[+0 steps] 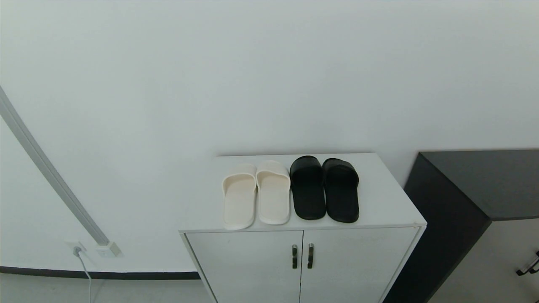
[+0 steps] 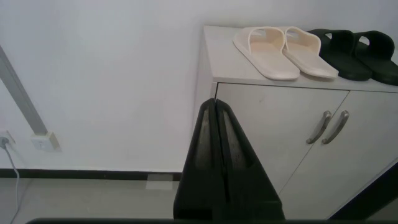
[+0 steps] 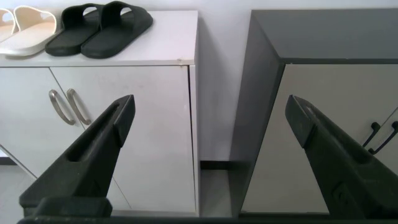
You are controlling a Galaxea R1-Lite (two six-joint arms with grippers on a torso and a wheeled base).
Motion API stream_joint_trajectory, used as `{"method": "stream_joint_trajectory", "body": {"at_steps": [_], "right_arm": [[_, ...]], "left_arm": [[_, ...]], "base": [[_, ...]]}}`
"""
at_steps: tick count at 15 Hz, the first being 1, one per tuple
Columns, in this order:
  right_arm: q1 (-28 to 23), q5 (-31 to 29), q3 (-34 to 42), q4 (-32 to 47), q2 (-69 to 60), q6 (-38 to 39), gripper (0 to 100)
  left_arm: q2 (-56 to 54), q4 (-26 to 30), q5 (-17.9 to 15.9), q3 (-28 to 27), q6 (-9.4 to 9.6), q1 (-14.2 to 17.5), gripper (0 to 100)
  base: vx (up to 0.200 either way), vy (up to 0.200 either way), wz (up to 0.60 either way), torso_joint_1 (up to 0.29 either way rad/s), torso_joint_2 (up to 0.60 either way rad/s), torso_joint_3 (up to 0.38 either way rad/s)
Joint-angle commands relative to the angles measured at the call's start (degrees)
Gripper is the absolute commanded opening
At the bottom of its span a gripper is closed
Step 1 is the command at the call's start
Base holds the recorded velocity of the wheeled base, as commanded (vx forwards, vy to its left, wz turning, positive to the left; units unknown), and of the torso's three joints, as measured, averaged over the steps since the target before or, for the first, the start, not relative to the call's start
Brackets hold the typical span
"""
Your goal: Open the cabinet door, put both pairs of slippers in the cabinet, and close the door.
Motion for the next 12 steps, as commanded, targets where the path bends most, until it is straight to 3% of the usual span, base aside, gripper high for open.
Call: {"method": "stream_joint_trajectory", "body": {"at_steps": [1, 9, 10, 12], "right_arm": [[0.01, 0.01, 0.00, 0.00, 0.05, -0.02, 100], [0.01, 0.63, -0.18, 0.00, 0.49, -0.63, 100], [0.54, 0.54, -10.55, 0.26, 4.79, 3.23, 100], [3.09, 2.47, -21.36, 8.61, 15.08, 7.63, 100]], "left_arm": [[0.07, -0.02, 0.03, 0.01, -0.02, 0.00, 0], [0.07, -0.02, 0.03, 0.01, 0.07, 0.00, 0], [0.07, -0.02, 0.03, 0.01, 0.16, 0.00, 0], [0.07, -0.02, 0.12, 0.01, 0.51, 0.00, 0]], "base": [[0.000, 0.000, 0.00, 0.000, 0.00, 0.000], [0.000, 0.000, 0.00, 0.000, 0.00, 0.000], [0.000, 0.000, 0.00, 0.000, 0.00, 0.000], [0.000, 0.000, 0.00, 0.000, 0.00, 0.000]]}}
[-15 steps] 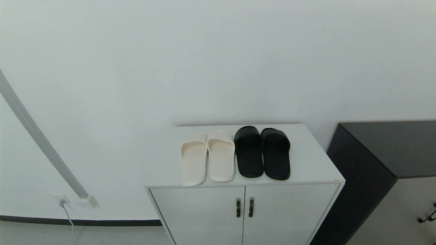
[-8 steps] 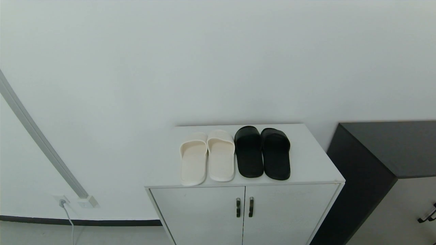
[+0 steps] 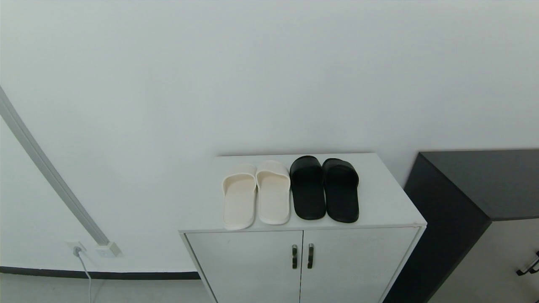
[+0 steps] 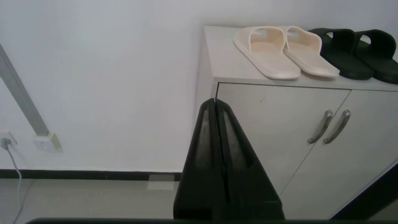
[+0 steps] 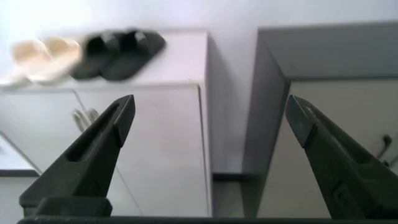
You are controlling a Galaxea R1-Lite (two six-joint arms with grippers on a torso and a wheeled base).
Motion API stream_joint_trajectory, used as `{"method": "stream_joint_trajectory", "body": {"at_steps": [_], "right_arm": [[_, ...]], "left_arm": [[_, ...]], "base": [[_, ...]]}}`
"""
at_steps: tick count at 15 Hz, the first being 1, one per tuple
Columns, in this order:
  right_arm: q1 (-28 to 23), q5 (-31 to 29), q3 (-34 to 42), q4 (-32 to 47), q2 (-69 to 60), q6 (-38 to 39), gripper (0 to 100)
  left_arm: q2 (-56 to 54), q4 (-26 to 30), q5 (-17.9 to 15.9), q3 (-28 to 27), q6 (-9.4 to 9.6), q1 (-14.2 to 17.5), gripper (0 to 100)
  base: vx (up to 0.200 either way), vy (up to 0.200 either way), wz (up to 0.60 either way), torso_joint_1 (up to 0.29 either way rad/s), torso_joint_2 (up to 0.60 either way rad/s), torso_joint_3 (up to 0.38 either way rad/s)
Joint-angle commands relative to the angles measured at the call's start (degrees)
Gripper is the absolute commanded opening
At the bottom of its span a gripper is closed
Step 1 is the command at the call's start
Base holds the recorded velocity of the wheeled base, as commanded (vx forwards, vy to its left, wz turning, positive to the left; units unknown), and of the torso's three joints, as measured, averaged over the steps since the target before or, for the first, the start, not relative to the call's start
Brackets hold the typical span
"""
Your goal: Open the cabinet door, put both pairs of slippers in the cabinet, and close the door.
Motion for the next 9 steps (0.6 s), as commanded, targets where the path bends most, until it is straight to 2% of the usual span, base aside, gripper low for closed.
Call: {"method": "stream_joint_trajectory", "body": {"at_steps": [1, 2, 4, 6, 7, 9], "right_arm": [[2.77, 2.92, -13.90, 6.37, 16.70, 1.31, 100], [3.12, 4.32, -12.05, 3.29, 22.15, 0.61, 100], [4.09, 5.82, -10.56, -8.58, 34.63, 0.70, 100], [7.78, 5.46, -11.00, -16.31, 43.60, 1.22, 100], [13.23, 2.83, -12.84, -20.79, 48.78, 3.25, 100], [24.74, -5.70, -18.20, -21.94, 55.46, 8.17, 100]], "left_arm": [[0.07, -0.02, 0.09, 0.10, 0.10, 0.00, 0], [0.07, -0.02, 0.09, 0.01, 0.01, 0.00, 0], [0.07, -0.02, 0.00, 0.10, 0.01, 0.00, 0], [0.07, -0.02, 0.00, 0.10, 0.01, 0.00, 0], [0.07, -0.02, 0.00, 0.10, 0.10, 0.00, 0], [0.07, -0.02, 0.00, 0.01, 0.10, 0.00, 0]], "base": [[0.000, 0.000, 0.00, 0.000, 0.00, 0.000], [0.000, 0.000, 0.00, 0.000, 0.00, 0.000], [0.000, 0.000, 0.00, 0.000, 0.00, 0.000], [0.000, 0.000, 0.00, 0.000, 0.00, 0.000], [0.000, 0.000, 0.00, 0.000, 0.00, 0.000], [0.000, 0.000, 0.00, 0.000, 0.00, 0.000]]}}
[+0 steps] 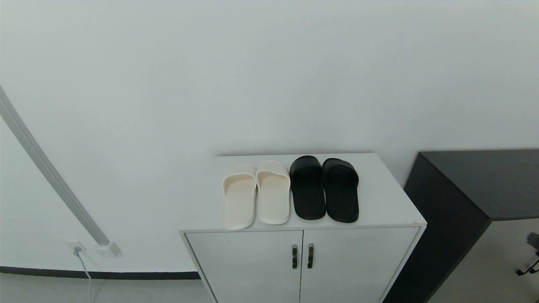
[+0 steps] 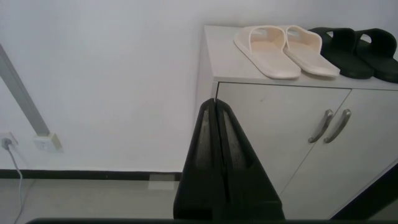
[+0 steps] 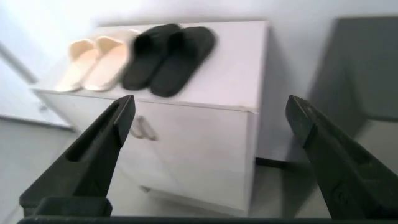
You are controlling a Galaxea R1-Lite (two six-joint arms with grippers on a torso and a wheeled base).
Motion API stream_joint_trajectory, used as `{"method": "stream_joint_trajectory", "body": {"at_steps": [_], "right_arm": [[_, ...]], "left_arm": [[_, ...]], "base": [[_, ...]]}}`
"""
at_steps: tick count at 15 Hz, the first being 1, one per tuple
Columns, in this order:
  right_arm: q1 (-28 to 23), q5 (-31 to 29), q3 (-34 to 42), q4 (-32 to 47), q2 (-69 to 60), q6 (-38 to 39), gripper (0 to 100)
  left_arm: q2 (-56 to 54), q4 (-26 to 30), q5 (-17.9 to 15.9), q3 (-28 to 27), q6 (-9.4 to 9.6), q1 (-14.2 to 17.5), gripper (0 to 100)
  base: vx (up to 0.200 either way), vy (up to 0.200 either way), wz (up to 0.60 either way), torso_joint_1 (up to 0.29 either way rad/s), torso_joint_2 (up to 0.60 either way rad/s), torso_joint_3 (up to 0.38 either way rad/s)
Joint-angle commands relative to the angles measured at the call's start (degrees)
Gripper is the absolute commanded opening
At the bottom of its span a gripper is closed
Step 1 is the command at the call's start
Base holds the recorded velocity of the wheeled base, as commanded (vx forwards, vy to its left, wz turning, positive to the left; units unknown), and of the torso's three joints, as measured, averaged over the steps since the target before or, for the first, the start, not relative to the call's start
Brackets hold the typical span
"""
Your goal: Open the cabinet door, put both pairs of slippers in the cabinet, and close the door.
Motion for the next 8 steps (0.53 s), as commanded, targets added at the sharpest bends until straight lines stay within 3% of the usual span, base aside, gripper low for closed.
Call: {"method": "stream_joint_trajectory", "body": {"at_steps": [1, 4, 8], "right_arm": [[16.29, -9.17, -7.63, -3.99, 16.84, 4.51, 100], [23.32, -15.59, -14.84, -4.08, 26.60, 7.41, 100], [25.87, -19.46, -20.46, -9.00, 39.08, 9.52, 100]], "left_arm": [[0.07, -0.02, 0.02, -0.06, 0.03, 0.00, 0], [0.07, -0.02, 0.02, 0.02, 0.03, 0.00, 0], [0.07, -0.02, 0.02, 0.02, 0.03, 0.00, 0]], "base": [[0.000, 0.000, 0.00, 0.000, 0.00, 0.000], [0.000, 0.000, 0.00, 0.000, 0.00, 0.000], [0.000, 0.000, 0.00, 0.000, 0.00, 0.000]]}}
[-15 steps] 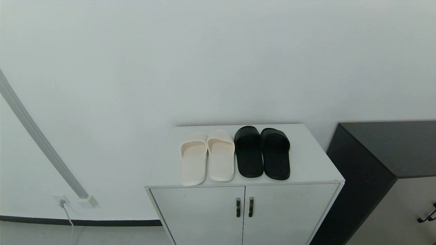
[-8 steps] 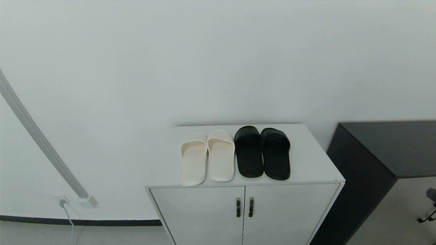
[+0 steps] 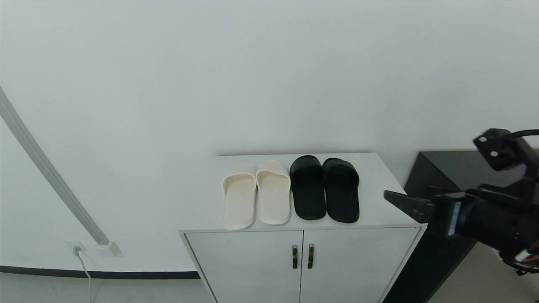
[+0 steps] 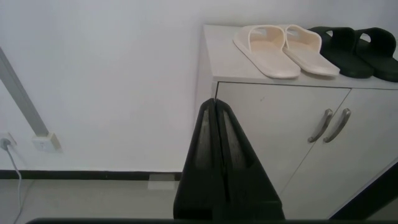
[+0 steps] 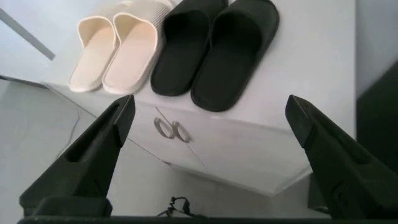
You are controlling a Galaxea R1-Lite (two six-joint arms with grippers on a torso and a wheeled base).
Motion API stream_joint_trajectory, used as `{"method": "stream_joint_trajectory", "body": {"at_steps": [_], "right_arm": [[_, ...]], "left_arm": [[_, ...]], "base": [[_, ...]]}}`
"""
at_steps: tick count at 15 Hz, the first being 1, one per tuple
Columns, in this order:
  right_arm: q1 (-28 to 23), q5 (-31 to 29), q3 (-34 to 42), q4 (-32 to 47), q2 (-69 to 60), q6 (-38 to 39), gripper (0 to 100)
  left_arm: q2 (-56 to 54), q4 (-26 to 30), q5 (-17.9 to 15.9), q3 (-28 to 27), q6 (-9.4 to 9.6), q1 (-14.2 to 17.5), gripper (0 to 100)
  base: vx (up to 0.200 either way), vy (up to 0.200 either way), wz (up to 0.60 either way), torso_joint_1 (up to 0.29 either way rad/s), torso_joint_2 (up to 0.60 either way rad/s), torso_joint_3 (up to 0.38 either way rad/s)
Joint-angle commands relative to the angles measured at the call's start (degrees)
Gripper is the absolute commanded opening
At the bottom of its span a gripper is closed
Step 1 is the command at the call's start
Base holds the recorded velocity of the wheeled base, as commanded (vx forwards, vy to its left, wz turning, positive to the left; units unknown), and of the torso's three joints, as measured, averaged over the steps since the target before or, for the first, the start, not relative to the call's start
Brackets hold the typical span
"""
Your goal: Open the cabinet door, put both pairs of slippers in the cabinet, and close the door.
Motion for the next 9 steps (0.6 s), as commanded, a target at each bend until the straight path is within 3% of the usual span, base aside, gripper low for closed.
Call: {"method": "stream_joint_trajectory", "body": {"at_steps": [1, 7, 9], "right_arm": [[2.22, -2.12, -3.66, -3.85, 11.25, 0.65, 100], [3.98, -15.56, -14.47, -7.54, 27.33, 0.30, 100], [4.33, -16.53, -18.08, -7.89, 30.50, 0.39, 100]], "left_arm": [[0.07, -0.04, 0.03, -0.06, -0.03, 0.00, 0], [0.07, -0.04, 0.03, -0.06, -0.03, 0.00, 0], [0.07, -0.04, 0.03, 0.02, -0.03, 0.00, 0]], "base": [[0.000, 0.000, 0.00, 0.000, 0.00, 0.000], [0.000, 0.000, 0.00, 0.000, 0.00, 0.000], [0.000, 0.000, 0.00, 0.000, 0.00, 0.000]]}}
